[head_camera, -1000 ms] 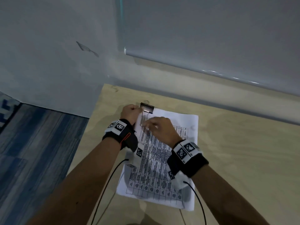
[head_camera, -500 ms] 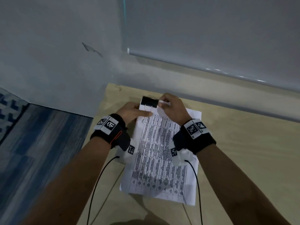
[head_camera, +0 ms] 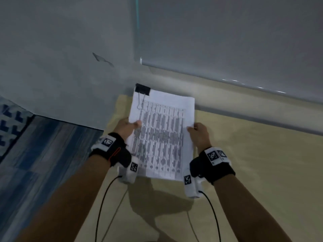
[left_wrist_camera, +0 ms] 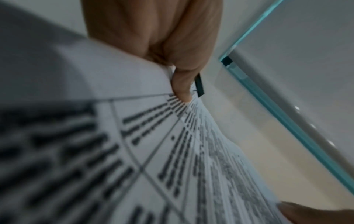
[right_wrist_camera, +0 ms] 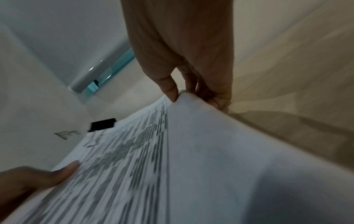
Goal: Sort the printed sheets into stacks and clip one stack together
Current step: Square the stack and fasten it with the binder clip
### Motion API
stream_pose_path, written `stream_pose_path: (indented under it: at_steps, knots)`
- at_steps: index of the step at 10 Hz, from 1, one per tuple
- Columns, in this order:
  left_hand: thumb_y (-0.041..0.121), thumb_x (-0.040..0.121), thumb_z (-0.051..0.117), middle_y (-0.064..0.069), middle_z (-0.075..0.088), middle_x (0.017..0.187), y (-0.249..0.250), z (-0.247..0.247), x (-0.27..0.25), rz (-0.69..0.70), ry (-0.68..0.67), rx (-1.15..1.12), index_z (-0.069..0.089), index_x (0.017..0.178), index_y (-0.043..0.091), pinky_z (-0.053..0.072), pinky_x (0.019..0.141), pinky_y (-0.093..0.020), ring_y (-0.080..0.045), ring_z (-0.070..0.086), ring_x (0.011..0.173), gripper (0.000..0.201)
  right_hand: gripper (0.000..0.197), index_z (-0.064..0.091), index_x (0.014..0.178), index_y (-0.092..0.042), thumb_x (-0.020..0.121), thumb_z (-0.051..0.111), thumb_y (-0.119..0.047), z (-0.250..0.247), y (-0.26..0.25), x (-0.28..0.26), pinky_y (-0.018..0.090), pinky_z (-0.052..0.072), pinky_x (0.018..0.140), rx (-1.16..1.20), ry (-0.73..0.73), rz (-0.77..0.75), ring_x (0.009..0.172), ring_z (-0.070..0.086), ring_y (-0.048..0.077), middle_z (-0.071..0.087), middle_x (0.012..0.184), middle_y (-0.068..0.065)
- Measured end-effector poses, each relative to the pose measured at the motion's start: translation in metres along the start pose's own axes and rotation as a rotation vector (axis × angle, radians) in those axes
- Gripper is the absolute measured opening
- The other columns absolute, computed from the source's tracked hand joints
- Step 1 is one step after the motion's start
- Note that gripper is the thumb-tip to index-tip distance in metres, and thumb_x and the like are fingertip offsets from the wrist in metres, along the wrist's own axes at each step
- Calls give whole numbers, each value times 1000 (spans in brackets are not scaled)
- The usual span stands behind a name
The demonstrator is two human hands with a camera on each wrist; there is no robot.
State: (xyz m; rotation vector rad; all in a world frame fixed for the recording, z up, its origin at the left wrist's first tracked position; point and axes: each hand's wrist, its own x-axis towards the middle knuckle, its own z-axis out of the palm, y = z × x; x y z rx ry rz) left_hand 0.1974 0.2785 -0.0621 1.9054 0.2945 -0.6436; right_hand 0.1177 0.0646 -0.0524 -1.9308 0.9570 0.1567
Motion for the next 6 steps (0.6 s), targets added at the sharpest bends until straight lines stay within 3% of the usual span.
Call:
stream_pose_path:
  at_steps: [1, 2, 3, 4, 5, 6]
  knots:
    - [22, 91, 58, -17, 57, 129, 16, -11, 19, 13, 61, 160, 54, 123, -5, 41, 94, -33, -32, 53, 121, 42, 17, 55, 99, -2, 89, 42, -6, 17, -4, 0, 28, 34, 73, -43, -6, -31, 95, 55, 30, 59, 101, 19]
    - [19, 90, 58, -21, 57, 129, 23, -12, 30, 53, 137, 324, 52, 122, -5, 44, 95, -36, -34, 55, 118, 40, 30, 48, 115, 8, 88, 40, -2, 28, -9, -5, 29, 35, 77, -87, 1, -12, 112, 51, 35, 53, 123, 23]
    - [14, 90, 57, -24, 51, 133, 22, -5, 37, 90, 181, 410, 49, 125, -6, 44, 97, -37, -36, 53, 119, 41, 35, 45, 121, 7, 87, 40, 1, 31, -12, -7, 36, 40, 91, -133, -1, -26, 115, 49, 36, 48, 128, 23]
    - [18, 89, 57, -25, 32, 141, 21, -2, 35, 43, 223, 476, 40, 135, 0, 38, 106, -41, -40, 41, 126, 52, 15, 54, 97, 0, 88, 41, -3, 24, -13, -6, 38, 41, 84, -201, -58, -96, 103, 53, 35, 53, 113, 23]
    - [25, 87, 60, -22, 28, 141, 13, -2, 21, 31, 212, 558, 37, 136, 3, 35, 106, -43, -39, 32, 130, 58, 22, 59, 93, 3, 93, 43, -12, 14, -13, -4, 35, 41, 80, -262, -111, -183, 103, 57, 36, 61, 110, 27]
    - [30, 84, 62, -25, 46, 124, 4, -16, 9, 79, 167, 462, 50, 117, 0, 41, 96, -43, -40, 46, 118, 46, 33, 61, 111, 4, 97, 41, -17, -14, 13, -24, 35, 39, 92, -333, -91, -214, 116, 54, 35, 61, 123, 23]
